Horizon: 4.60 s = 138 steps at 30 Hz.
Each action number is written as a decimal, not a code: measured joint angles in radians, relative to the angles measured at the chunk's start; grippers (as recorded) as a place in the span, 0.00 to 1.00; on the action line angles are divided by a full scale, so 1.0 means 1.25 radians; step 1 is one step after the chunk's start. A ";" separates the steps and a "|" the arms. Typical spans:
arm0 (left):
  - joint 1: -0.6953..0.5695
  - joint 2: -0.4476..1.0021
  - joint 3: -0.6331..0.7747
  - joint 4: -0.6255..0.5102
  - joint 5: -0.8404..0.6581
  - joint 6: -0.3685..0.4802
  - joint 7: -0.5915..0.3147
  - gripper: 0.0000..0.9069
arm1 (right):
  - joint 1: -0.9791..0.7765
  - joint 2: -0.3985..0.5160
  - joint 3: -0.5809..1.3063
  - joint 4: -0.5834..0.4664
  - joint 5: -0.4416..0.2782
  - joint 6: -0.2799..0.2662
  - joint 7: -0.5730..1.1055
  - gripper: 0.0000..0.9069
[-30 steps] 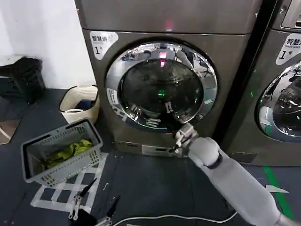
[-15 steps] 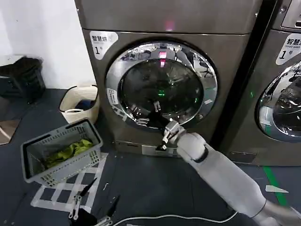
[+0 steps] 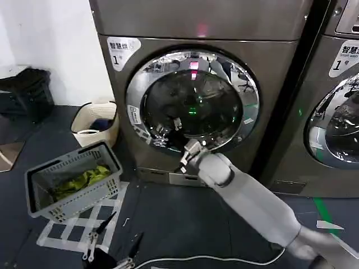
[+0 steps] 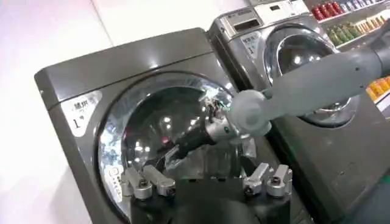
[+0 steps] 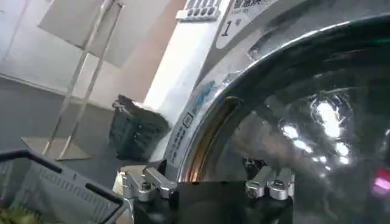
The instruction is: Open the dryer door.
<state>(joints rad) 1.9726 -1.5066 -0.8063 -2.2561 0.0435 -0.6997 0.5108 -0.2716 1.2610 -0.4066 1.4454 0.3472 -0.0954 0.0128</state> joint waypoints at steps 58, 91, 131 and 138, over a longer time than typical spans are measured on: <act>-0.004 0.004 -0.002 0.005 -0.007 -0.001 0.000 1.00 | 0.101 0.169 -0.006 -0.253 -0.008 0.021 -0.071 1.00; -0.028 0.018 -0.017 0.025 -0.030 0.011 -0.005 1.00 | 0.089 -0.036 -0.072 -0.071 0.155 0.103 -0.432 1.00; -0.441 0.457 -0.078 0.257 -0.313 0.291 -0.025 1.00 | 0.020 -0.354 -0.024 0.176 0.409 0.206 -0.912 1.00; -0.547 0.553 0.010 0.307 -0.316 0.306 -0.020 1.00 | -0.044 -0.433 0.048 0.208 0.419 0.205 -0.998 1.00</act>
<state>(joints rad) 1.2889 -0.8160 -0.7943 -1.8724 -0.3513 -0.3171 0.4861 -0.3271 0.7202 -0.3467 1.7058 0.8708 0.1609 -1.2346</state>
